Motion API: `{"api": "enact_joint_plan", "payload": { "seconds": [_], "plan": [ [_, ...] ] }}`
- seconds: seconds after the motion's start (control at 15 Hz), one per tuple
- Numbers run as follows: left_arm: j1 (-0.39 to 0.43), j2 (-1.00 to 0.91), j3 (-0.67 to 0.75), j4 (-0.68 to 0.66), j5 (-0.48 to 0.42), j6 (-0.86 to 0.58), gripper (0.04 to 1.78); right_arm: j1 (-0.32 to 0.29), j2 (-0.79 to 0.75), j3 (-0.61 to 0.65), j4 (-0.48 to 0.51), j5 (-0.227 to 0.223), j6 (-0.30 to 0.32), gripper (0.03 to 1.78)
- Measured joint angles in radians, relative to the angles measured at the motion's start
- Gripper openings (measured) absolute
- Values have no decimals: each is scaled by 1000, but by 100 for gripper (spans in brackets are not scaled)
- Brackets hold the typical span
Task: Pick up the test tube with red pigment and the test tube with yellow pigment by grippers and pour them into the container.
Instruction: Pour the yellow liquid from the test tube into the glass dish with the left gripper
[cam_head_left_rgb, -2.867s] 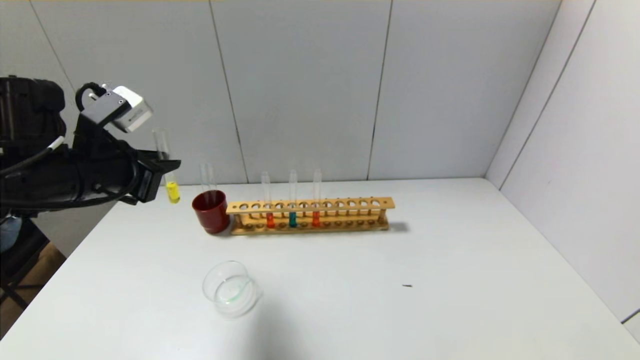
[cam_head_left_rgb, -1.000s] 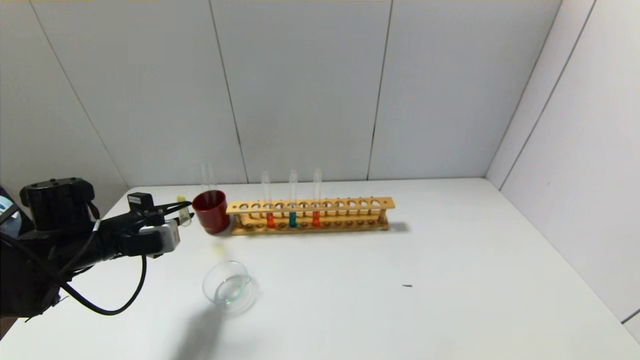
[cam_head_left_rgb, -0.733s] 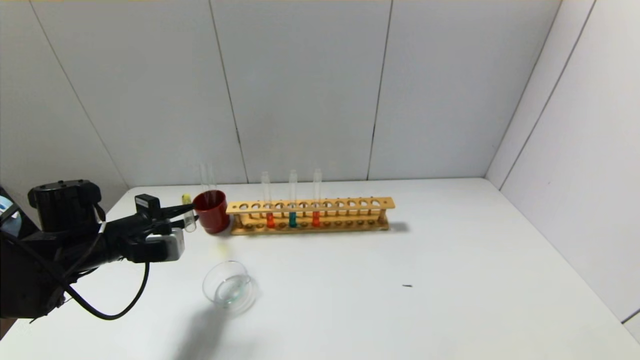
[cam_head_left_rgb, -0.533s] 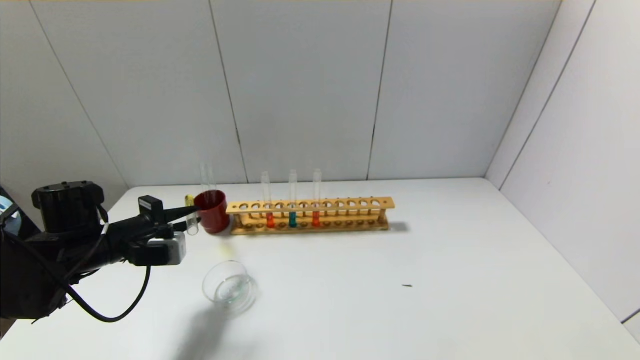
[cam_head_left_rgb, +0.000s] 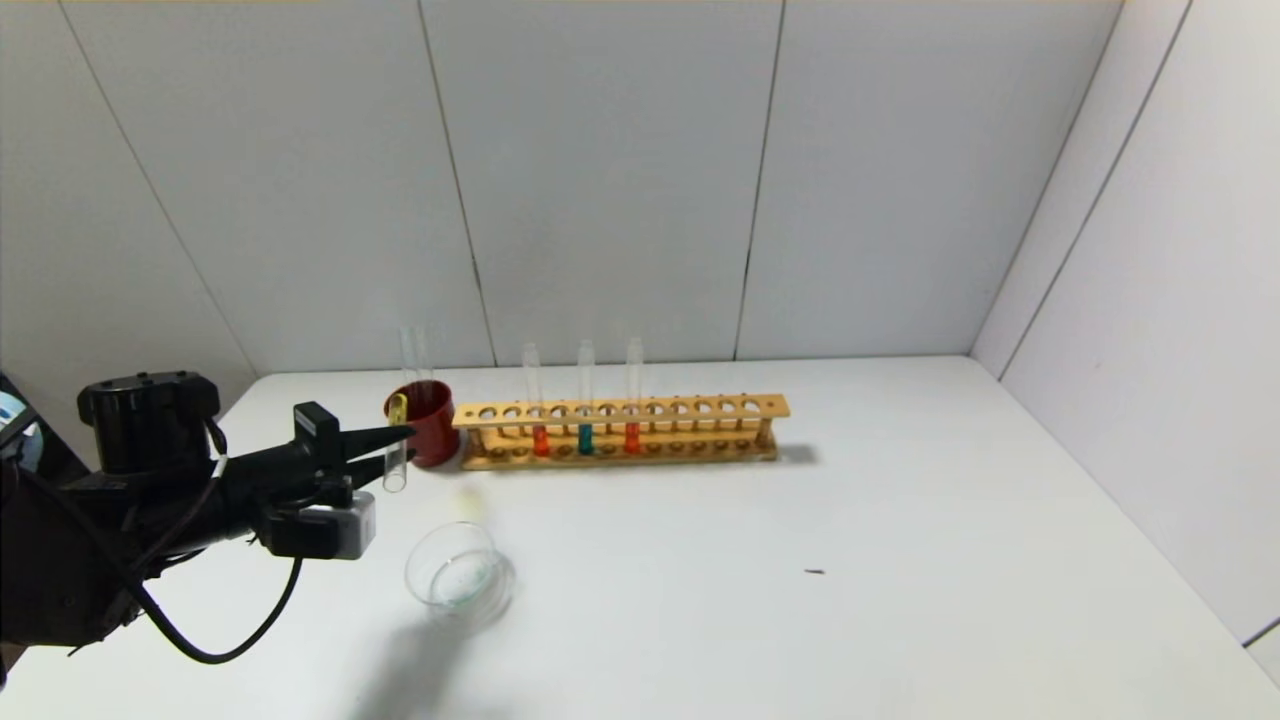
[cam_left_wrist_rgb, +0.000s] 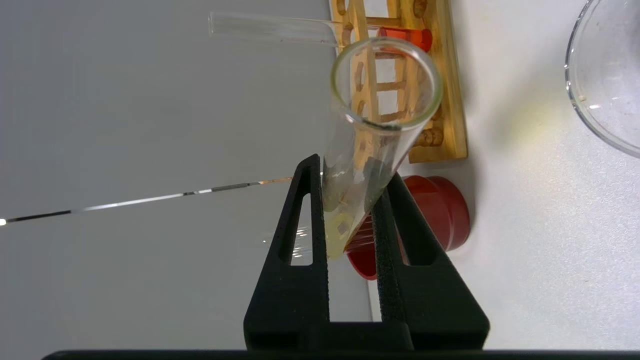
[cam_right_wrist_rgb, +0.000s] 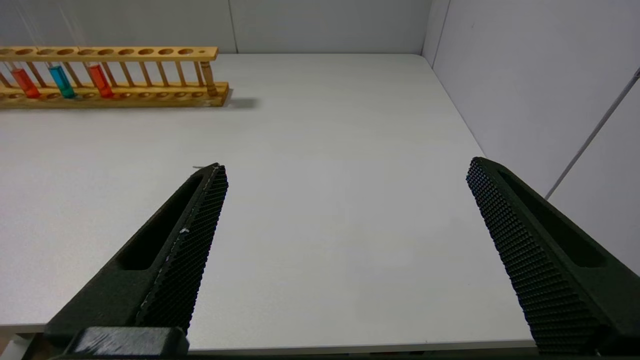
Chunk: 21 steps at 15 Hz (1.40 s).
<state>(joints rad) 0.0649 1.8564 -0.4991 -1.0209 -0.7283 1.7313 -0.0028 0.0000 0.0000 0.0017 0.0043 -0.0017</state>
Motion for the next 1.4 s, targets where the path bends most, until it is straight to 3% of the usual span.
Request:
{"api": "enact_joint_plan", "payload": {
  "seconds": [1.4],
  "plan": [
    [-31, -31, 3, 38, 11, 186, 31, 0, 0, 0, 0, 0, 0, 175]
  ]
}}
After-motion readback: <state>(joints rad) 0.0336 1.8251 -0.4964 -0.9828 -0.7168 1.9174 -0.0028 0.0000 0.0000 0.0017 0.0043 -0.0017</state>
